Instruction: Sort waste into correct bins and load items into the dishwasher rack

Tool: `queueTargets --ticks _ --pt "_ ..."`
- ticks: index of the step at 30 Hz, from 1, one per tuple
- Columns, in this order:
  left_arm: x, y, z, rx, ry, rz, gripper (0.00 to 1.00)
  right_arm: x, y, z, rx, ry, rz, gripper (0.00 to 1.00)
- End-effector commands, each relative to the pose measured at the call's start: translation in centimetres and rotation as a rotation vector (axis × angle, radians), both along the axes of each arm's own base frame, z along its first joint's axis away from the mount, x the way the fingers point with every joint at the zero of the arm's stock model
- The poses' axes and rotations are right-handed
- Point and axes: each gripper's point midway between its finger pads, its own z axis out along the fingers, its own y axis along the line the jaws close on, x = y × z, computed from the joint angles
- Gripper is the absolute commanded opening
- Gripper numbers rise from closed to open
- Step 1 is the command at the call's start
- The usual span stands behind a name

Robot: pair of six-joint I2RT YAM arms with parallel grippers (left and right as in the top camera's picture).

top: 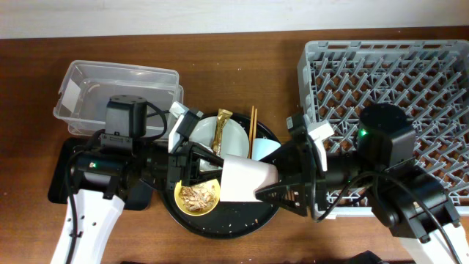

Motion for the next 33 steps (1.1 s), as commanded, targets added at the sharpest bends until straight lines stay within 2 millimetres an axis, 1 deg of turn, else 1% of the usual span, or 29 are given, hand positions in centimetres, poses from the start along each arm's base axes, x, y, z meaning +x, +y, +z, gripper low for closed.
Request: queueTargets --ticks 1,2,3,4,5,6,7,8,9,10,11,12,13,15,16,17,19,22,23,24,25,28,30,31,33 --pt "0.3 0.1 0.3 -0.004 -0.026 0.005 0.00 -0.5 0.4 0.5 0.000 -0.006 0.007 0.63" --pt "0.3 0.1 0.3 -0.004 -0.026 0.005 0.12 -0.1 0.3 0.4 -0.009 -0.011 -0.015 0.61" --pt "0.3 0.1 0.3 -0.004 -0.025 0.005 0.34 0.3 0.3 0.2 -0.020 -0.014 -0.040 0.60" --pt "0.3 0.1 0.3 -0.003 -0.026 0.006 0.59 1.1 0.0 -0.1 -0.042 -0.021 -0.095 0.60" --pt "0.5 0.1 0.0 0.014 -0.027 0.020 0.77 2.2 -0.6 -0.5 -0.069 -0.025 -0.169 0.61" --pt "1.2 0.0 -1.0 0.067 -0.027 0.065 1.00 3.6 -1.8 -0.9 -0.106 -0.027 -0.274 0.60" --pt "2.1 0.2 -2.5 0.151 -0.010 0.130 1.00 5.1 -3.5 -1.4 -0.150 -0.024 -0.397 0.60" --pt "3.1 0.7 -4.6 0.265 0.016 0.209 1.00 6.4 -5.6 -1.8 -0.201 -0.012 -0.528 0.61" --pt "3.8 1.5 -6.6 0.375 0.044 0.278 1.00 7.6 -8.8 -2.5 -0.277 0.013 -0.701 0.61" --pt "4.1 2.4 -8.2 0.471 0.075 0.329 1.00 8.3 -12.0 -3.3 -0.354 0.044 -0.859 0.60" --pt "4.1 2.8 -8.9 0.507 0.089 0.345 1.00 8.5 -14.3 -3.7 -0.410 0.068 -0.967 0.60" --pt "4.1 2.8 -9.0 0.515 0.093 0.348 1.00 8.5 -17.2 -4.5 -0.485 0.102 -1.093 0.60" --pt "4.1 2.8 -9.0 0.515 0.094 0.348 1.00 8.4 -19.1 -5.1 -0.536 0.133 -1.179 0.60" --pt "4.0 2.8 -9.0 0.515 0.098 0.348 1.00 7.8 -23.9 -7.2 -0.654 0.262 -1.401 0.60" --pt "4.0 2.9 -9.0 0.517 0.101 0.348 1.00 7.4 -25.6 -8.2 -0.700 0.334 -1.480 0.60" --pt "3.9 2.9 -9.1 0.519 0.107 0.346 1.00 7.1 -26.8 -9.4 -0.744 0.413 -1.524 0.60" --pt "3.5 2.9 -9.3 0.526 0.126 0.341 1.00 7.2 -27.6 -11.9 -0.827 0.550 -1.507 0.60" --pt "3.1 3.0 -9.5 0.537 0.153 0.334 1.00 8.5 -27.9 -15.1 -0.924 0.681 -1.444 0.60" --pt "2.9 3.1 -9.6 0.541 0.164 0.331 1.00 9.4 -28.0 -16.4 -0.957 0.726 -1.419 0.61" --pt "2.6 3.1 -9.7 0.546 0.177 0.327 1.00 10.7 -28.3 -18.1 -0.981 0.783 -1.404 0.60" --pt "2.4 3.2 -9.6 0.548 0.179 0.324 1.00 11.4 -28.4 -19.1 -0.994 0.815 -1.394 0.60" --pt "1.9 3.2 -9.1 0.542 0.151 0.327 1.00 13.1 -28.3 -21.4 -1.011 0.866 -1.355 0.61" --pt "1.7 3.4 -8.7 0.542 0.114 0.333 1.00 13.9 -28.2 -22.2 -1.002 0.872 -1.341 0.61" --pt "1.6 3.6 -8.7 0.553 0.098 0.348 1.00 14.5 -28.3 -22.2 -0.992 0.858 -1.350 0.65" --pt "1.6 3.9 -8.6 0.570 0.074 0.368 1.00 15.4 -28.5 -22.1 -0.972 0.829 -1.366 0.77"
